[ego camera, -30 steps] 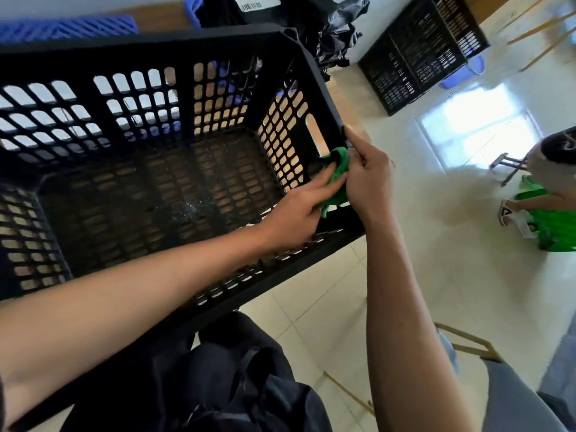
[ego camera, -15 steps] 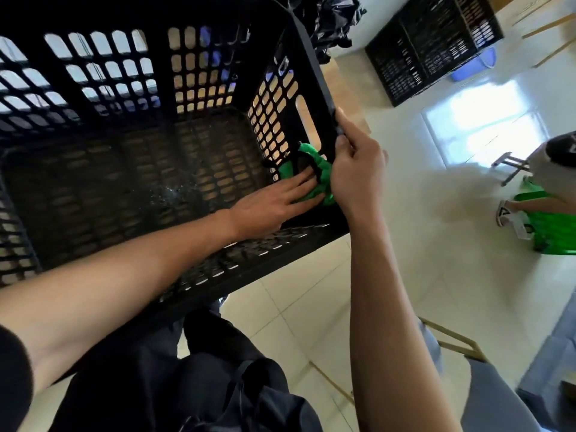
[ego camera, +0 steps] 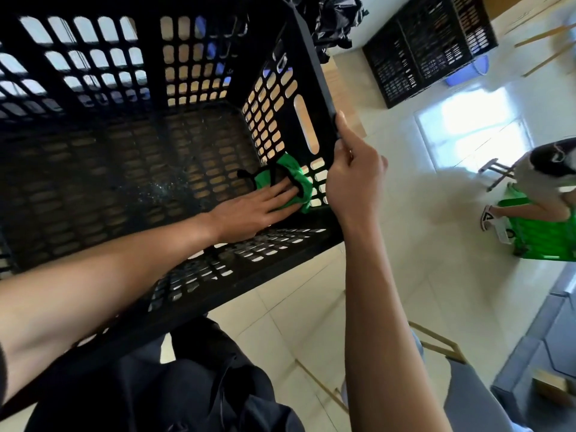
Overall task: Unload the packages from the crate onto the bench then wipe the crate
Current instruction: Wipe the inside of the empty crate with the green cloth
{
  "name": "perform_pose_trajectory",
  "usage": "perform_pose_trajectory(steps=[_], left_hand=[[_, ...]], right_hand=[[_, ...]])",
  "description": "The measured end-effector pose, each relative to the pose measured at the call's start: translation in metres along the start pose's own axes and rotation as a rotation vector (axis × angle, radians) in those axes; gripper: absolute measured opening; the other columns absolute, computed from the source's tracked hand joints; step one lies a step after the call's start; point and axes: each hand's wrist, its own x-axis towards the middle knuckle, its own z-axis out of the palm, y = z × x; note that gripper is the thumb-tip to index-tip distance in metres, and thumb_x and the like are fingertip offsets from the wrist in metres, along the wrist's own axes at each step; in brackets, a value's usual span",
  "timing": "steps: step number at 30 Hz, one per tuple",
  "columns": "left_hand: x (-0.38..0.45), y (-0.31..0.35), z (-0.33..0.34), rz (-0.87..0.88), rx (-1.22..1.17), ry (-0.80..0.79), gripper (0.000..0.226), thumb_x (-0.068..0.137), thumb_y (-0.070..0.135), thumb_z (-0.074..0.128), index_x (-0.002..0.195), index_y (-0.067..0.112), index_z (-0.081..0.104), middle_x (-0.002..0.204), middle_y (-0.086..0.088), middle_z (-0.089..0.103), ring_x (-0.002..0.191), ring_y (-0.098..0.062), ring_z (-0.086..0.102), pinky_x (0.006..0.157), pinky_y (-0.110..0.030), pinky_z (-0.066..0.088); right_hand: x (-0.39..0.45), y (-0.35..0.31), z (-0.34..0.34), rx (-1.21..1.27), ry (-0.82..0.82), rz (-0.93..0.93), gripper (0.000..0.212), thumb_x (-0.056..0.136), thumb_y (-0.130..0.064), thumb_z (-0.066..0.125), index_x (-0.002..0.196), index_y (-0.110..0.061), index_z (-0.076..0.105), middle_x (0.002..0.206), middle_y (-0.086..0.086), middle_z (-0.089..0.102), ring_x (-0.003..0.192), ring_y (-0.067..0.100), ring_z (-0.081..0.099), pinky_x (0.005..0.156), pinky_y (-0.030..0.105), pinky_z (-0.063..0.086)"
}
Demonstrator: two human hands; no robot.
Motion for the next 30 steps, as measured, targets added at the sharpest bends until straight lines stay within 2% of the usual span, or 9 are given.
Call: perform_pose_trajectory(steps=[8, 10, 12, 14, 17, 19, 21, 24, 30], left_hand=[[0.032, 0.009, 0.0, 0.118, 0.017, 0.19, 0.068, 0.092, 0.008, 0.05, 0.156, 0.009, 0.027, 0.16, -0.025, 0.032, 0.148, -0.047, 0.028, 0.117, -0.055, 0.025], [0.022, 0.001, 0.014, 0.104, 0.04, 0.127, 0.066, 0.092, 0.009, 0.049, 0.155, 0.005, 0.031, 0.159, -0.026, 0.033, 0.148, -0.046, 0.027, 0.118, -0.053, 0.024], [0.003, -0.008, 0.032, 0.056, 0.053, -0.038, 0.067, 0.097, 0.009, 0.047, 0.159, 0.006, 0.021, 0.165, -0.024, 0.02, 0.153, -0.042, 0.011, 0.121, -0.049, 0.019], [-0.014, -0.015, 0.046, -0.022, 0.052, -0.268, 0.071, 0.1, 0.004, 0.036, 0.161, 0.01, 0.001, 0.169, -0.02, 0.0, 0.154, -0.035, -0.013, 0.123, -0.043, 0.004], [-0.018, -0.019, 0.05, -0.069, 0.009, -0.363, 0.075, 0.096, -0.003, 0.032, 0.161, 0.011, -0.001, 0.169, -0.019, -0.002, 0.152, -0.03, -0.02, 0.123, -0.041, -0.002], [-0.019, -0.021, 0.045, -0.062, -0.017, -0.357, 0.082, 0.092, -0.008, 0.036, 0.161, 0.013, -0.001, 0.169, -0.016, -0.007, 0.153, -0.03, -0.019, 0.127, -0.045, 0.006], [-0.022, -0.025, 0.039, -0.101, -0.098, -0.246, 0.091, 0.088, -0.013, 0.044, 0.162, 0.014, -0.002, 0.168, -0.012, -0.017, 0.154, -0.029, -0.018, 0.125, -0.043, 0.025], [-0.014, -0.029, 0.02, -0.354, -0.357, -0.001, 0.101, 0.081, -0.017, 0.039, 0.163, 0.024, -0.004, 0.167, 0.002, -0.021, 0.153, -0.021, -0.005, 0.098, -0.008, 0.045], [0.027, -0.009, 0.001, -1.012, -1.215, 0.098, 0.08, 0.088, -0.02, 0.039, 0.161, 0.008, 0.019, 0.164, -0.008, 0.029, 0.149, -0.014, 0.029, 0.115, -0.011, 0.024]], right_hand=[[0.001, 0.002, 0.0, 0.006, 0.026, -0.033, 0.047, 0.097, -0.006, 0.051, 0.141, -0.021, 0.061, 0.107, -0.052, 0.036, 0.099, -0.029, 0.045, 0.082, 0.007, 0.046], [0.001, 0.001, 0.0, 0.026, 0.032, -0.041, 0.046, 0.096, -0.004, 0.051, 0.14, -0.018, 0.061, 0.109, -0.048, 0.031, 0.106, -0.025, 0.036, 0.097, 0.01, 0.027], [0.001, 0.0, 0.0, 0.034, 0.014, -0.013, 0.047, 0.096, -0.007, 0.05, 0.14, -0.02, 0.061, 0.101, -0.045, 0.053, 0.075, -0.015, 0.063, 0.061, 0.018, 0.051], [0.0, 0.001, 0.0, 0.041, 0.012, 0.007, 0.047, 0.096, -0.009, 0.05, 0.14, -0.024, 0.061, 0.082, -0.025, 0.068, 0.048, 0.001, 0.048, 0.048, 0.022, 0.029], [0.0, 0.001, -0.001, 0.037, 0.024, -0.008, 0.045, 0.097, -0.007, 0.051, 0.139, -0.02, 0.062, 0.087, -0.048, 0.061, 0.066, -0.009, 0.063, 0.056, 0.019, 0.049], [-0.001, -0.004, -0.001, 0.03, 0.03, -0.022, 0.045, 0.097, -0.006, 0.051, 0.139, -0.018, 0.062, 0.103, -0.052, 0.038, 0.098, -0.01, 0.059, 0.09, 0.033, 0.043], [-0.001, -0.006, -0.001, 0.033, 0.025, -0.034, 0.045, 0.097, -0.006, 0.051, 0.139, -0.019, 0.061, 0.106, -0.047, 0.036, 0.089, 0.009, 0.063, 0.057, 0.024, 0.039], [-0.001, -0.002, -0.001, 0.026, 0.014, -0.048, 0.045, 0.098, -0.006, 0.05, 0.14, -0.019, 0.06, 0.105, -0.041, 0.047, 0.055, 0.019, 0.057, 0.049, 0.036, 0.038], [0.0, -0.003, -0.002, 0.026, 0.017, -0.032, 0.045, 0.097, -0.008, 0.05, 0.139, -0.021, 0.061, 0.107, -0.042, 0.04, 0.059, 0.024, 0.059, 0.051, 0.037, 0.042]])
